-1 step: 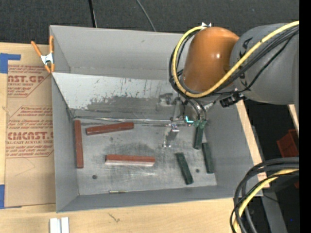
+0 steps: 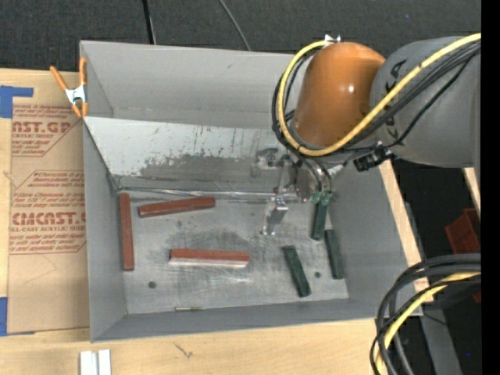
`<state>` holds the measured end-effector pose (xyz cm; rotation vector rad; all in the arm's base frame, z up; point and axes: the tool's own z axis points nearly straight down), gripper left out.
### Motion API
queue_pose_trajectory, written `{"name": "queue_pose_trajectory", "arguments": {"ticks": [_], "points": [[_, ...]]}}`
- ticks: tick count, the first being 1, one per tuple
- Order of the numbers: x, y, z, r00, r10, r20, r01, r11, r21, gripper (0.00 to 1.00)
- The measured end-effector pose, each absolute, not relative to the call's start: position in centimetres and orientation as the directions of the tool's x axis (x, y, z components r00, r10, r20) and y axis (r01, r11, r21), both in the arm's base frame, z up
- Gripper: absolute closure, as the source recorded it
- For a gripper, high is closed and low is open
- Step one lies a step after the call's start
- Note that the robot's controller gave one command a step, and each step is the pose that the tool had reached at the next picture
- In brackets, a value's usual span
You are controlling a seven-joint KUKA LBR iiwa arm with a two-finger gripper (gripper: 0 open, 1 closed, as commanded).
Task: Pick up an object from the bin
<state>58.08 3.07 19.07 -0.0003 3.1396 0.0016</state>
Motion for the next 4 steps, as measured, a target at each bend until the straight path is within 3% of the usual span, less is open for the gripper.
{"name": "queue_pose_trajectory", "arguments": {"ticks": [1, 2, 3, 4], "points": [[55.7, 3.8, 13.3, -0.997, -0.071, -0.006, -0.071, 0.997, 0.000, 0.00], [53.2, 6.0, 7.8, -0.992, 0.127, -0.002, 0.127, 0.992, 0.001, 1.00], [53.2, 6.0, 7.8, -0.992, 0.127, -0.002, 0.127, 0.992, 0.001, 1.00], [52.5, 4.6, 21.6, -0.990, 0.139, -0.002, 0.139, 0.990, 0.001, 1.00]]}}
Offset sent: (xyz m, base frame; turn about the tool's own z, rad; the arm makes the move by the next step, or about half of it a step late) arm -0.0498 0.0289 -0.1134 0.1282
